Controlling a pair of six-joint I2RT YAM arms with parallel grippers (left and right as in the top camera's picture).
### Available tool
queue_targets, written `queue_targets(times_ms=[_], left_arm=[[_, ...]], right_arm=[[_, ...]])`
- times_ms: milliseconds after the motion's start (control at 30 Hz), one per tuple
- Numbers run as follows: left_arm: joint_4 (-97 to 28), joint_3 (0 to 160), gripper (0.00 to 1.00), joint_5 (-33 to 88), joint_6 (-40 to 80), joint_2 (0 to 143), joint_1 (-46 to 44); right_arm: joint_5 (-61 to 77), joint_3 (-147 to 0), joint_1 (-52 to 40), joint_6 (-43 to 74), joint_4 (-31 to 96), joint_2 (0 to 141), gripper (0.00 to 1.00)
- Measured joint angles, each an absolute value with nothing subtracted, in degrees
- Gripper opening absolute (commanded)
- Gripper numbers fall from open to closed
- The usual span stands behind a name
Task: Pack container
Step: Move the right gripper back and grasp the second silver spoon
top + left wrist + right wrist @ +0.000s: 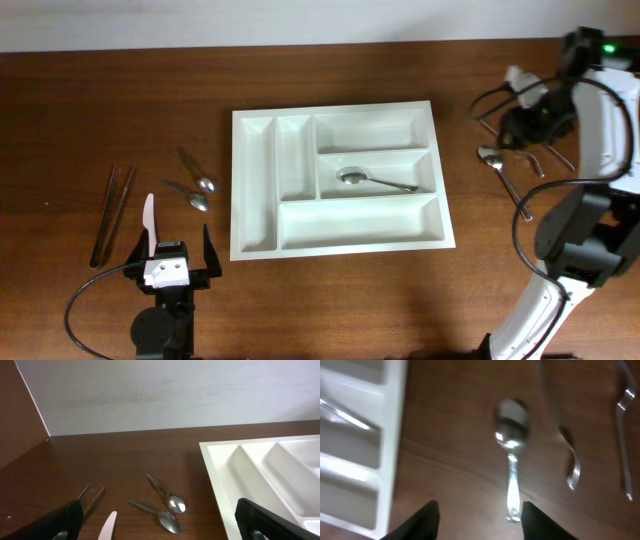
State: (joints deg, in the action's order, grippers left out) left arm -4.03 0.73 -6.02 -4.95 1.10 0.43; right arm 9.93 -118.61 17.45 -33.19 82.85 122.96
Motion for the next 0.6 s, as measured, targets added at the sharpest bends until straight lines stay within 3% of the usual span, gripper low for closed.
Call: queue_targets(times_ms=[600], left_arm=[[-4.0,0.7,0.99,-6.0,-5.0,1.1,0.4]], right_arm=[[6.0,-97.1,19.5,-36.3,62.0,123.0,0.50]])
